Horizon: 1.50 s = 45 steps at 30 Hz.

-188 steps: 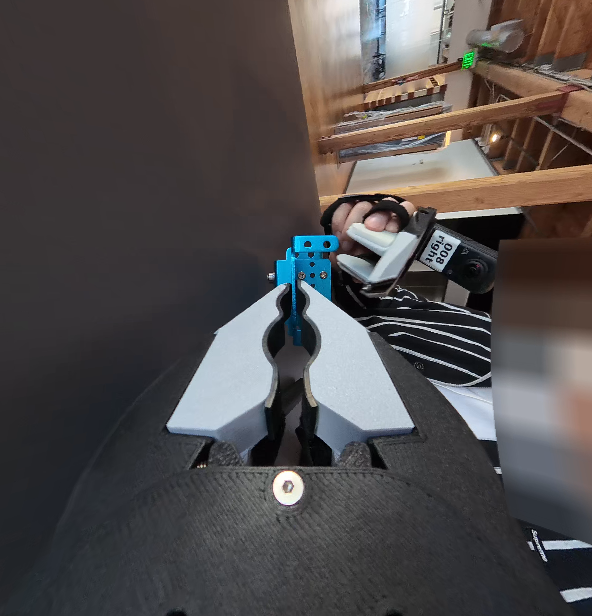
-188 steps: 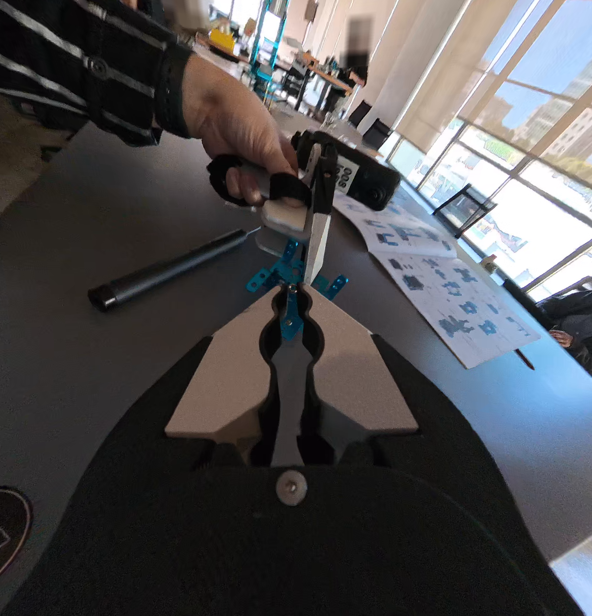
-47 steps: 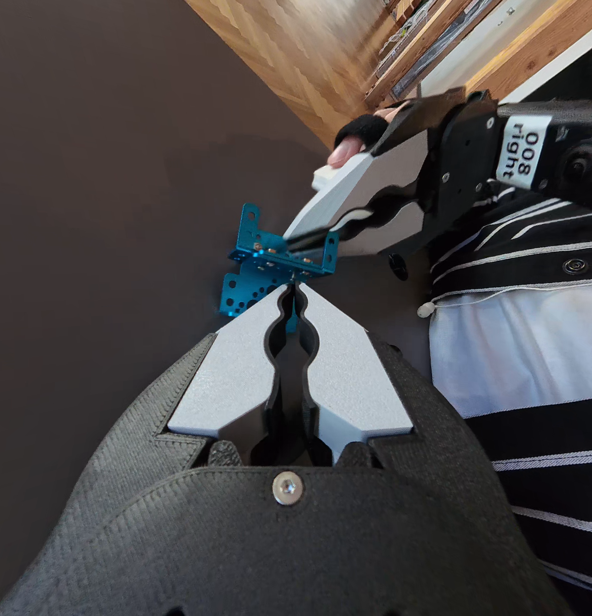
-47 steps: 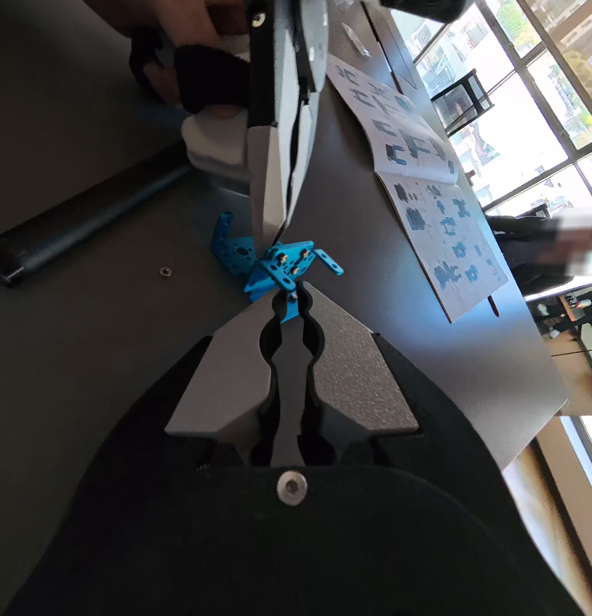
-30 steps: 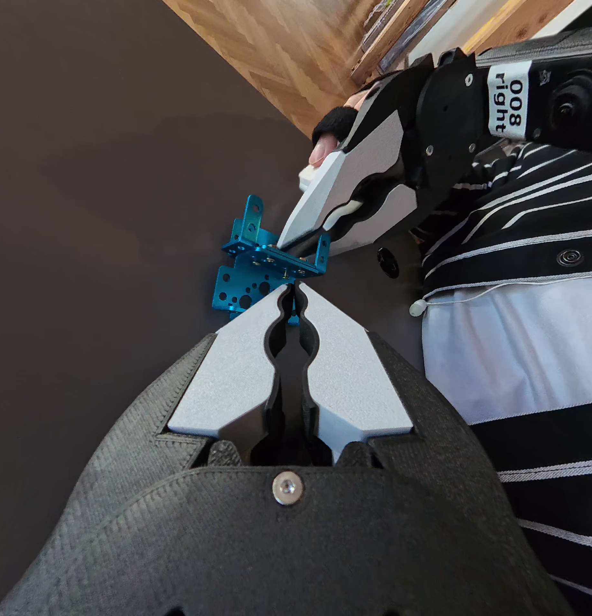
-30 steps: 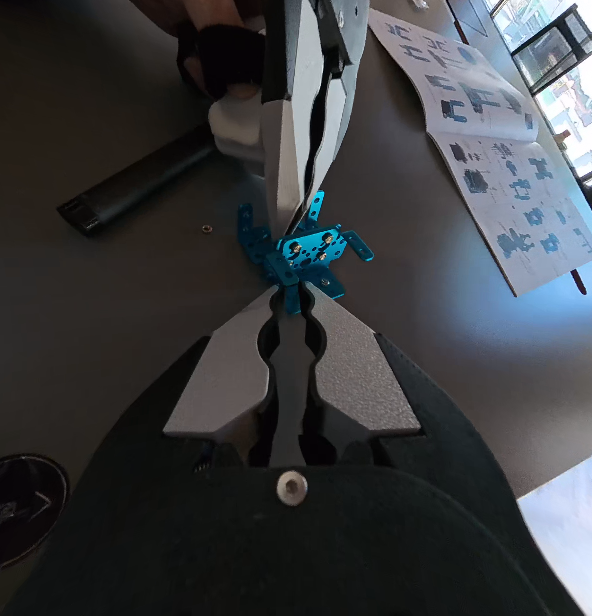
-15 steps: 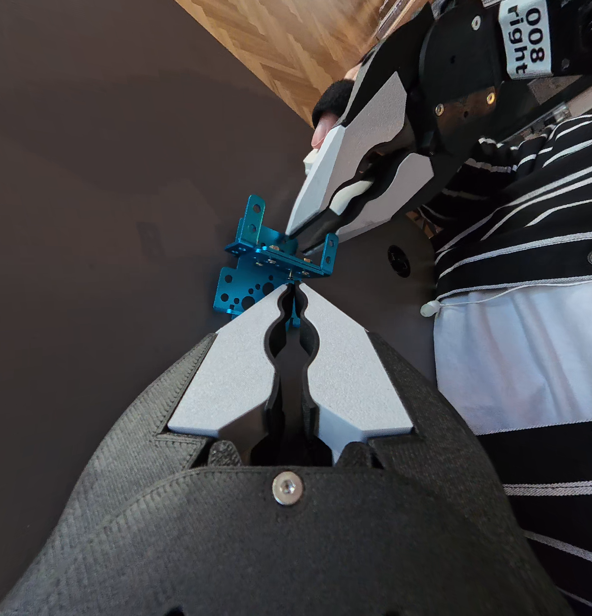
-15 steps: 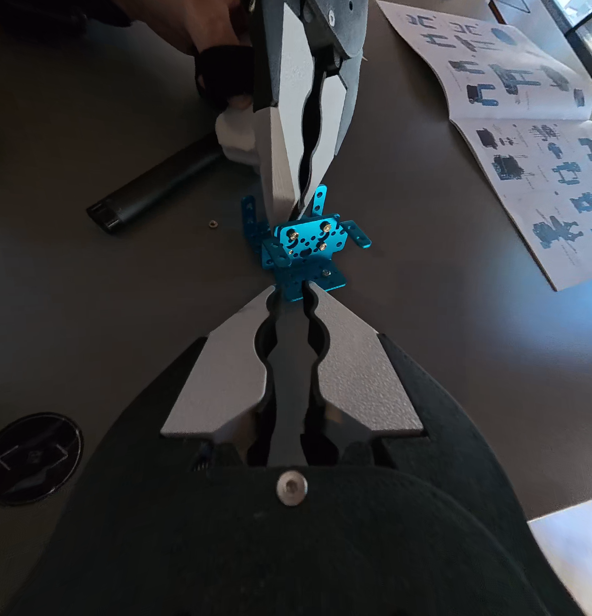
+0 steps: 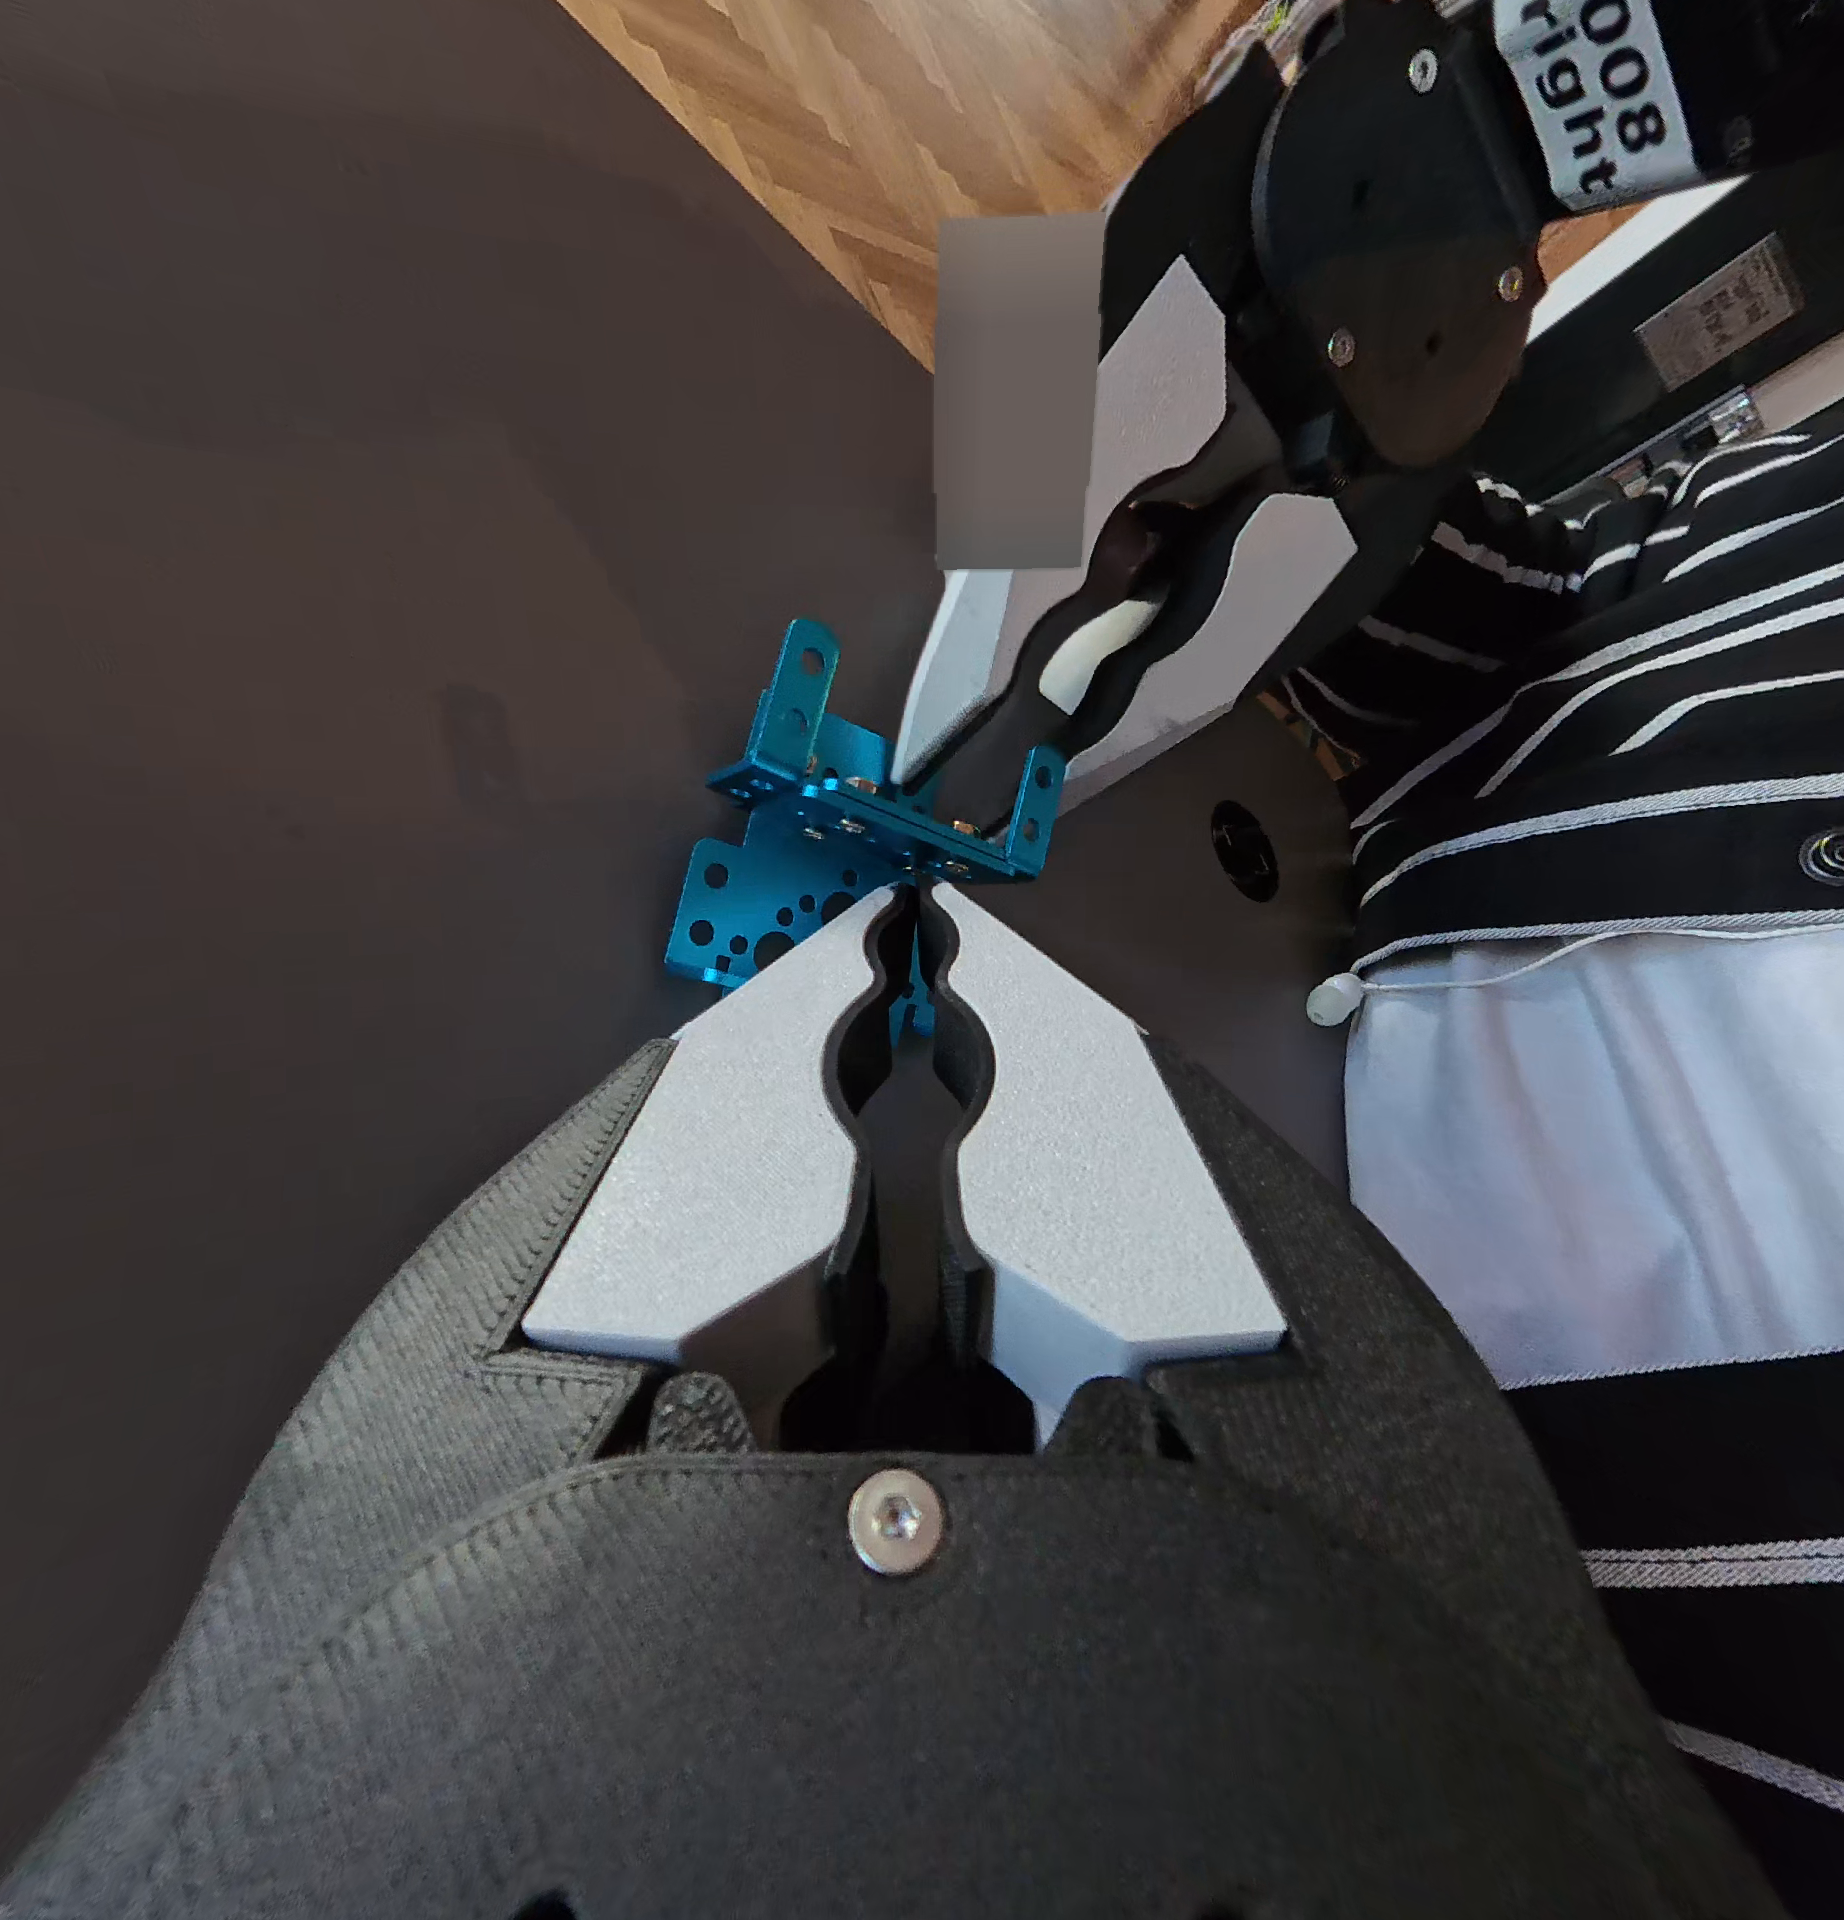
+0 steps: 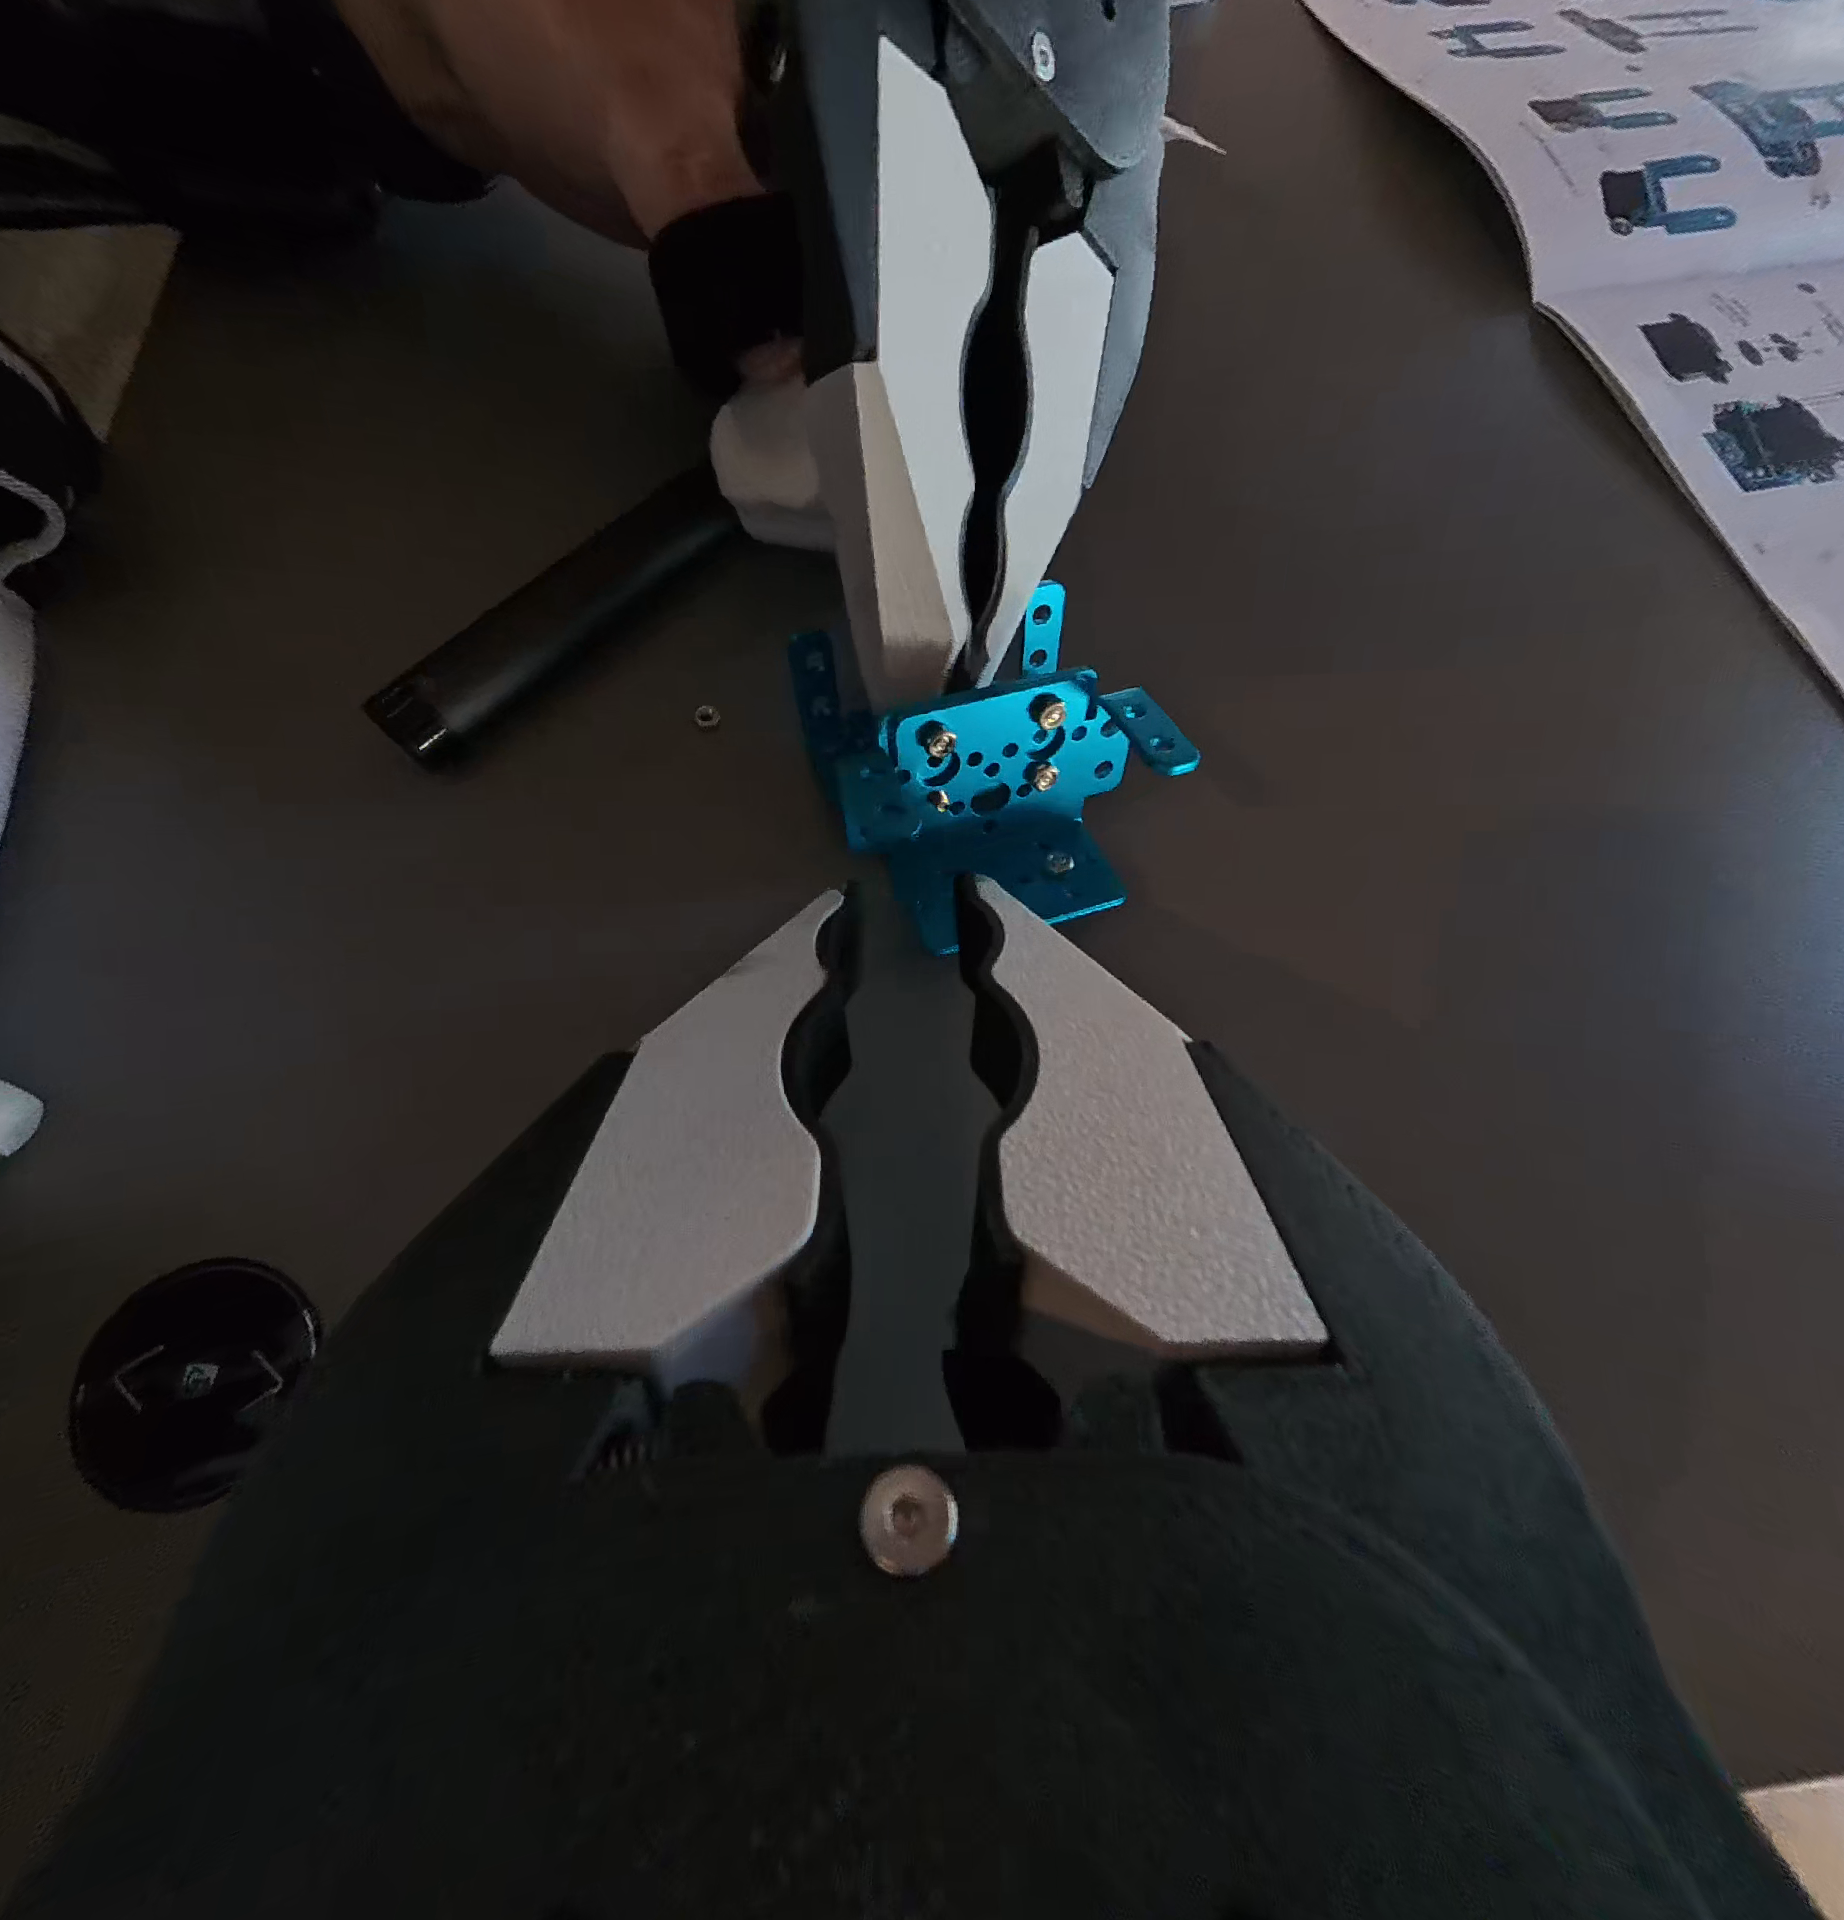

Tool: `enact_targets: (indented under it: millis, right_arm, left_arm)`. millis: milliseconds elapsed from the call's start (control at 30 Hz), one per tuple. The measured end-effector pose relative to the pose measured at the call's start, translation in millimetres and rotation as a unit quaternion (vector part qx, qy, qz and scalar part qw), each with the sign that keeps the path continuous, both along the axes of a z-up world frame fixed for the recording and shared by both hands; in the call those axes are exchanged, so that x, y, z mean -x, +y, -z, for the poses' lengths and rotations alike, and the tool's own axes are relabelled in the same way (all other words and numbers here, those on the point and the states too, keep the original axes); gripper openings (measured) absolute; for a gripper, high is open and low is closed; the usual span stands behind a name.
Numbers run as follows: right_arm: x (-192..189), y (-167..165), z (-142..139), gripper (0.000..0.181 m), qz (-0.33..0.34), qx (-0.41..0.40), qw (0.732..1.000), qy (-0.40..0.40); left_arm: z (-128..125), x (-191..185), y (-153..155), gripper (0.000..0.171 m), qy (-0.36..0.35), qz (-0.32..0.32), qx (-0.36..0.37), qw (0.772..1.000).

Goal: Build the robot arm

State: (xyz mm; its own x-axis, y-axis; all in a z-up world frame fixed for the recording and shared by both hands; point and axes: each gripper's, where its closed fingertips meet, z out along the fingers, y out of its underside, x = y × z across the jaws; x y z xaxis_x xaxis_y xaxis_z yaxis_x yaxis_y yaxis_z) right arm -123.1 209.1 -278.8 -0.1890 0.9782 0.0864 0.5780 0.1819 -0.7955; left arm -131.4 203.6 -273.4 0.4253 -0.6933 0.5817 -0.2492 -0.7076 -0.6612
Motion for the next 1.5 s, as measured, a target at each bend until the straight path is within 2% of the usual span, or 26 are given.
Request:
enact_targets:
  millis: [100,167,267,333,467,533,667,833,1500]
  right_arm:
    - [-6,3,-4,0.019,0.004,0.002,1.000,0.004]
    - [-11,-2,-19,0.018,-0.011,0.004,1.000,0.029]
    - [-13,-23,-51,0.011,-0.059,0.005,0.995,0.080]
    - [-6,-38,-61,0.011,-0.076,0.006,0.994,0.083]
    - [14,-57,-33,0.013,-0.083,-0.027,0.996,0.000]
    - [22,-50,-19,0.012,-0.055,-0.057,0.996,-0.033]
    - [25,-47,-3,0.011,-0.011,-0.039,0.997,-0.068]
    - [30,-51,-1,0.012,0.028,0.024,0.998,-0.055]
    - [34,-50,9,0.011,0.053,0.025,0.995,-0.074]
  left_arm:
    - [0,0,1,0.000,-0.006,-0.003,0.008,1.000]
    - [0,0,2,0.000,-0.010,-0.004,0.013,1.000]
    - [0,0,3,0.000,-0.011,-0.005,0.016,1.000]
    - [0,-1,3,0.000,-0.008,-0.005,0.013,1.000]
    - [0,-1,4,0.000,-0.005,-0.006,0.010,1.000]
    - [1,-1,4,0.000,-0.004,-0.005,0.009,1.000]
    - [1,-2,5,0.000,0.000,-0.004,0.006,1.000]
    - [1,-4,6,0.000,0.002,-0.004,0.003,1.000]
    - [1,-5,9,0.000,0.005,-0.003,-0.003,1.000]
